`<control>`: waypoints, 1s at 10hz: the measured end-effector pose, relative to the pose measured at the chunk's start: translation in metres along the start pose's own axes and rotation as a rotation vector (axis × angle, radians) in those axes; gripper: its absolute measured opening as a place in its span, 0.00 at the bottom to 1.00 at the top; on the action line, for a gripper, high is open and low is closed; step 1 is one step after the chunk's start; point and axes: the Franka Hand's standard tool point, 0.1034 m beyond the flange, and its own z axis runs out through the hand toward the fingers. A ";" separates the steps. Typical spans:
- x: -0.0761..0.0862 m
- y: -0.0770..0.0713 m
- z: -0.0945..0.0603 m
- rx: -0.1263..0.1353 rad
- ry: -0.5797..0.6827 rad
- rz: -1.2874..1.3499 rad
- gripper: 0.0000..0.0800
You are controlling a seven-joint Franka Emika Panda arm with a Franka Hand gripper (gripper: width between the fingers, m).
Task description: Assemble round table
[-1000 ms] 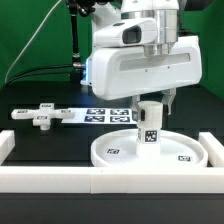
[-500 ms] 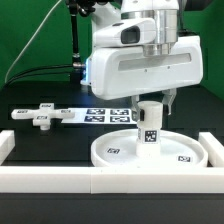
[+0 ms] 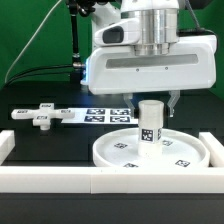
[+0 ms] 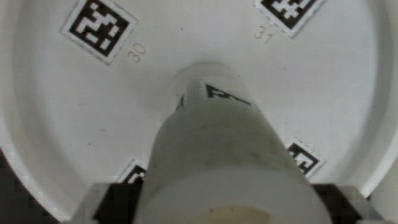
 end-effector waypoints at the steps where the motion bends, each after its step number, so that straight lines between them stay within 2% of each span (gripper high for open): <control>1: -0.001 0.000 0.001 -0.001 0.000 0.070 0.51; 3: -0.001 0.001 0.001 0.000 0.002 0.151 0.51; 4: -0.001 0.000 0.001 0.000 0.002 0.145 0.61; 5: 0.000 0.000 0.000 0.001 0.003 0.144 0.77; 6: -0.002 0.002 -0.006 0.001 0.012 0.069 0.80; 7: -0.006 0.011 -0.018 0.007 0.017 -0.004 0.80; 8: -0.010 0.027 -0.034 0.018 0.017 -0.052 0.81; 9: -0.012 0.041 -0.050 0.018 0.035 -0.045 0.81; 10: -0.009 0.048 -0.057 0.018 0.049 -0.034 0.81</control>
Offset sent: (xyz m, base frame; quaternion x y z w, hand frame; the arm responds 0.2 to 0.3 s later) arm 0.0000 0.0000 0.0000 0.0000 0.0000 0.0000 1.0000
